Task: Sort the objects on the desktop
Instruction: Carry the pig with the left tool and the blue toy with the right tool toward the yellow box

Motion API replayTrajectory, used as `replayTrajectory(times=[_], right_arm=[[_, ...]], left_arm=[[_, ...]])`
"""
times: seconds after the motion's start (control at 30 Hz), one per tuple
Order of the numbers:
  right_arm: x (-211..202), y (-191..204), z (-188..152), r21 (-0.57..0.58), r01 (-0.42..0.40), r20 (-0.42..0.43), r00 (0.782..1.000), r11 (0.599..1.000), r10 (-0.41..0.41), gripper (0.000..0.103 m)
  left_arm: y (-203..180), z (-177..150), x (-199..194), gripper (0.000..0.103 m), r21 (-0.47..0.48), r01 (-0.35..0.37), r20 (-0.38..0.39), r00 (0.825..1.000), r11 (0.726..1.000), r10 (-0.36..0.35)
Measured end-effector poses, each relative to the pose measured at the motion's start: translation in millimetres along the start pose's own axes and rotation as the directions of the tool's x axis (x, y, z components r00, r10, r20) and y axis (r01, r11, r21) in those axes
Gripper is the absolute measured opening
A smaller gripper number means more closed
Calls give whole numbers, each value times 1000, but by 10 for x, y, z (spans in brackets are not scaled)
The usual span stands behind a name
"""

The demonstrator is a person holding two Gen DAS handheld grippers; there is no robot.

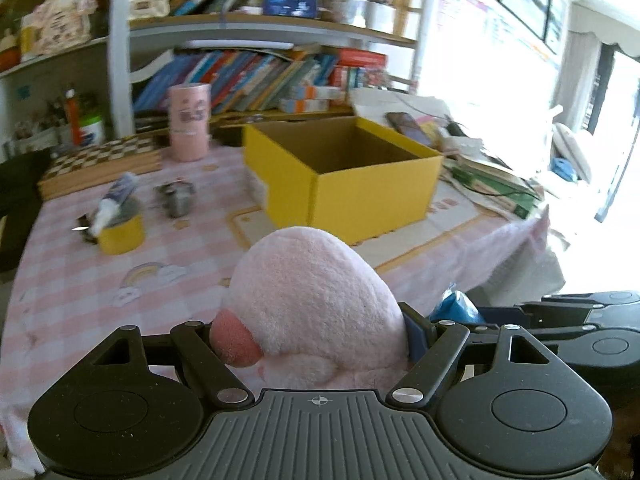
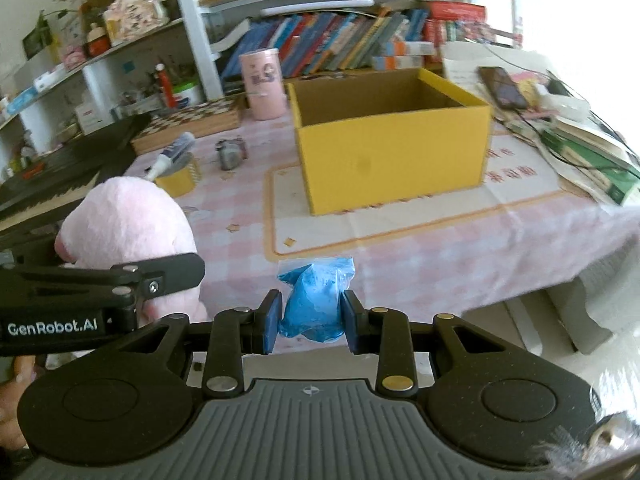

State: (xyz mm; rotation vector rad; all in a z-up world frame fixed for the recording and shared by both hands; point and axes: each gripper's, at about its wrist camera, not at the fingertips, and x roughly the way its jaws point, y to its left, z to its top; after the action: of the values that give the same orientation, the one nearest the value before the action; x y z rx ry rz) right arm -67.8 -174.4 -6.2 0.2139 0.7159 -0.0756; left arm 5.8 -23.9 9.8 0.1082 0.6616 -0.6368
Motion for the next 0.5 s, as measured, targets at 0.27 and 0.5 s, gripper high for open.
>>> replayTrajectory(times=[0.27,0.5], right_arm=[[-167,-247,-94,94,89,4,996,992,-90,30],[-212,-279,-130,104,105,0,994,989,-105,30]], left_arm=[[-256,33,53,81,83,102,-3,995,991,-102],[-304,42,66,81,89,116,3,993,989,-117]])
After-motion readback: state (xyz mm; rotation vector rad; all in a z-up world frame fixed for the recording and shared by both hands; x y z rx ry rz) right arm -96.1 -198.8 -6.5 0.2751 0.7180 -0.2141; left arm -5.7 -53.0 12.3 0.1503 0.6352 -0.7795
